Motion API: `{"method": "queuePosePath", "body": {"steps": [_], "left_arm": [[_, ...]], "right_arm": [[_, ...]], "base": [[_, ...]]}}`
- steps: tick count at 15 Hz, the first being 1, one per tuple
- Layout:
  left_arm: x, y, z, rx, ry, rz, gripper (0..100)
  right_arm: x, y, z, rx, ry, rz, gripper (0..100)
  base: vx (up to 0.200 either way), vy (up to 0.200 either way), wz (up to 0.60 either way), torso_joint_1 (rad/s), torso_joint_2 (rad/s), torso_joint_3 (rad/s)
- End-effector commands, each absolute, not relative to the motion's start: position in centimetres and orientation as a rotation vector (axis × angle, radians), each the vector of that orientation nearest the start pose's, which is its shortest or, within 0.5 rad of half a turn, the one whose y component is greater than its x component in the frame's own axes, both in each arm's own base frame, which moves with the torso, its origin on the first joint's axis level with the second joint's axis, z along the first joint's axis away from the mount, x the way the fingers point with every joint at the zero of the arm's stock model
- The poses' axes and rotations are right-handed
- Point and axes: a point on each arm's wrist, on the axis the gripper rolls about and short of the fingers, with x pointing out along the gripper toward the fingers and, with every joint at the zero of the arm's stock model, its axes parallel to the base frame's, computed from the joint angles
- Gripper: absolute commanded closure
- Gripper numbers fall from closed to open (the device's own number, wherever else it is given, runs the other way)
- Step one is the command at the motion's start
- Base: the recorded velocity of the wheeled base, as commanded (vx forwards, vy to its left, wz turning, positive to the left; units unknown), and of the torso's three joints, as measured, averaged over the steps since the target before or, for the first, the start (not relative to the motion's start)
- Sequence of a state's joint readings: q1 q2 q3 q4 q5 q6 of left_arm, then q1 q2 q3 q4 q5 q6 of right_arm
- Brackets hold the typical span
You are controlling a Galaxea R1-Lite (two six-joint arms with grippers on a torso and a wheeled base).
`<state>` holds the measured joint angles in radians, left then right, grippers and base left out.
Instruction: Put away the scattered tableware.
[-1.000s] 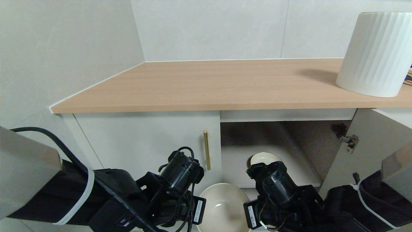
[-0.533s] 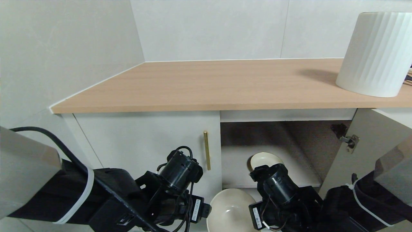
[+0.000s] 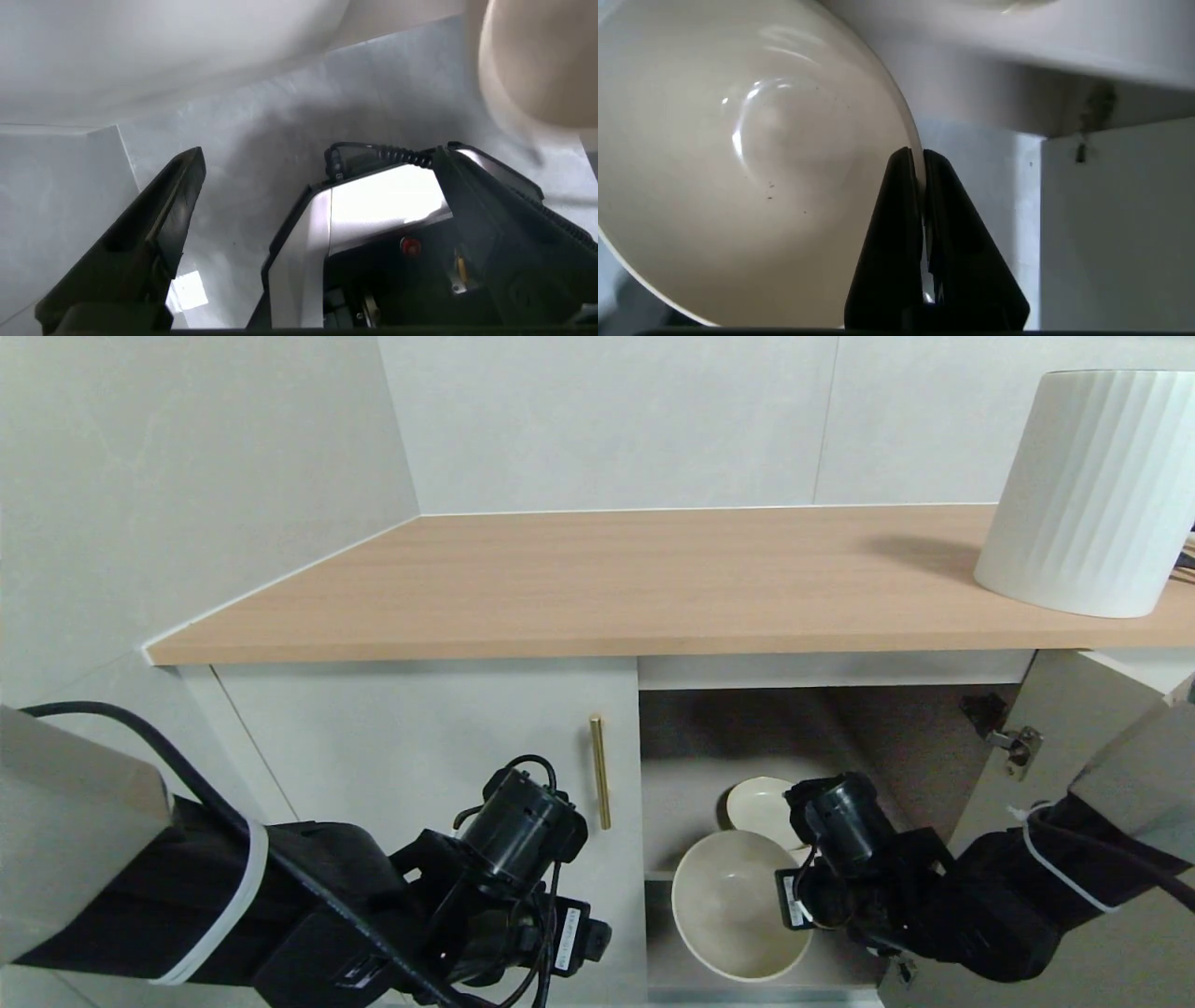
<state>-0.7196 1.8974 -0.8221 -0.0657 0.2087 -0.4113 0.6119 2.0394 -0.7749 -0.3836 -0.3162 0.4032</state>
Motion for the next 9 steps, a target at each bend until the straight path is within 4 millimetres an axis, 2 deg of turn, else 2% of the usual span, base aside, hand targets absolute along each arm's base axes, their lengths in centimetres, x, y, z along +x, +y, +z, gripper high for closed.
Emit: {"method": "queuePosePath", "body": {"steps": [1, 6, 9], "left_arm": [[22.9, -19.4, 8.2, 0.078, 0.973, -0.270, 0], [22.9, -19.4, 8.3, 0.079, 0.965, -0.262, 0], [23.0, -19.3, 8.2, 0.078, 0.967, -0.258, 0]], "right_arm": [[28.5, 17.0, 4.9, 0.047, 0.805, 0.059, 100], [32.4, 15.4, 6.1, 0.293, 0.731, -0.072, 100], [34.1, 14.6, 6.0, 0.369, 0.705, -0.123, 100]], "base": [[0.000, 0.000, 0.00, 0.000, 0.00, 0.000], [0.000, 0.000, 0.00, 0.000, 0.00, 0.000], [0.000, 0.000, 0.00, 0.000, 0.00, 0.000]]}}
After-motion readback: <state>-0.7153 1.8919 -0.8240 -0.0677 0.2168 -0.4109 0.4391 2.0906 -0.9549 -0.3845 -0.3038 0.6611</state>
